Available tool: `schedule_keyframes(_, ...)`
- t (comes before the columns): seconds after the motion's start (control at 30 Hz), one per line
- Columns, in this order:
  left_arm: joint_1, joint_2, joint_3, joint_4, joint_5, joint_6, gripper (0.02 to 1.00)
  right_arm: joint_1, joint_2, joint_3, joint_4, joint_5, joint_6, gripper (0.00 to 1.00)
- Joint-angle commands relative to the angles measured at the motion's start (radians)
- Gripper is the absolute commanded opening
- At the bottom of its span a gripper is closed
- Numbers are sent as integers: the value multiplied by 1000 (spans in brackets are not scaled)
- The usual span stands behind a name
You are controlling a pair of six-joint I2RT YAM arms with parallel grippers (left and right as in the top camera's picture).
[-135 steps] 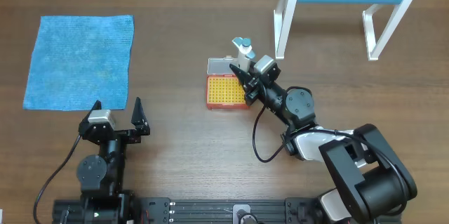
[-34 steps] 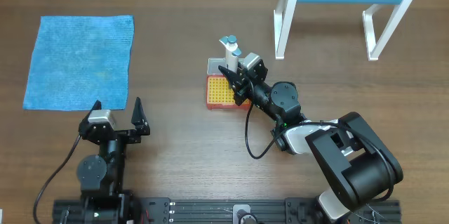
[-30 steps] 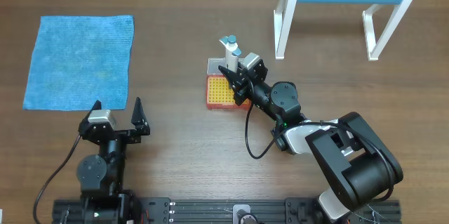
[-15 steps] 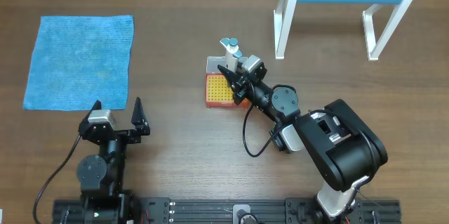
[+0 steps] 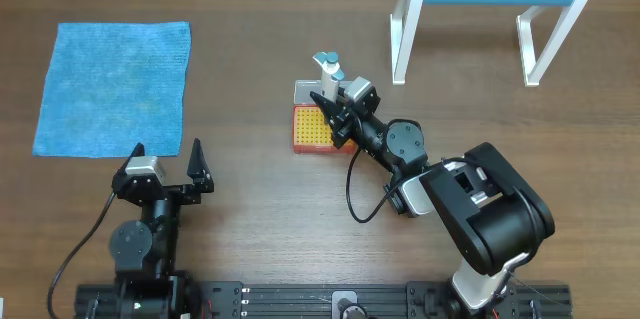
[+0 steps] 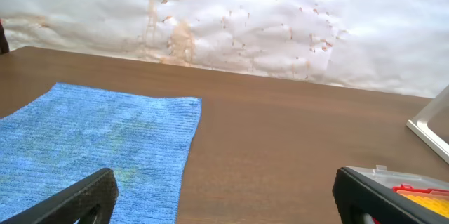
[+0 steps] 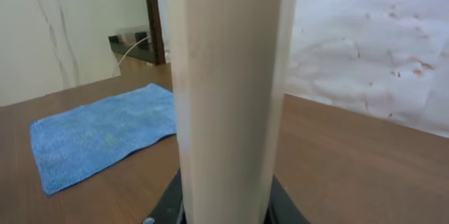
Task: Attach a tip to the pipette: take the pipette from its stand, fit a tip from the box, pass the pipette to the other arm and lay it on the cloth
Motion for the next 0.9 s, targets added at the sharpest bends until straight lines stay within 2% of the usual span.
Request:
schedule_keyframes(0.03, -1, -3, -1, -8, 8, 1, 996, 7, 80, -55, -119, -7, 3, 73)
schedule_keyframes(0.43, -1, -3, -1, -8, 8, 1, 996, 7, 80, -55, 12, -7, 3, 71)
schedule_keyframes(0.9, -1, -3, -1, -8, 8, 1, 996, 7, 9, -55, 11, -7, -26, 71)
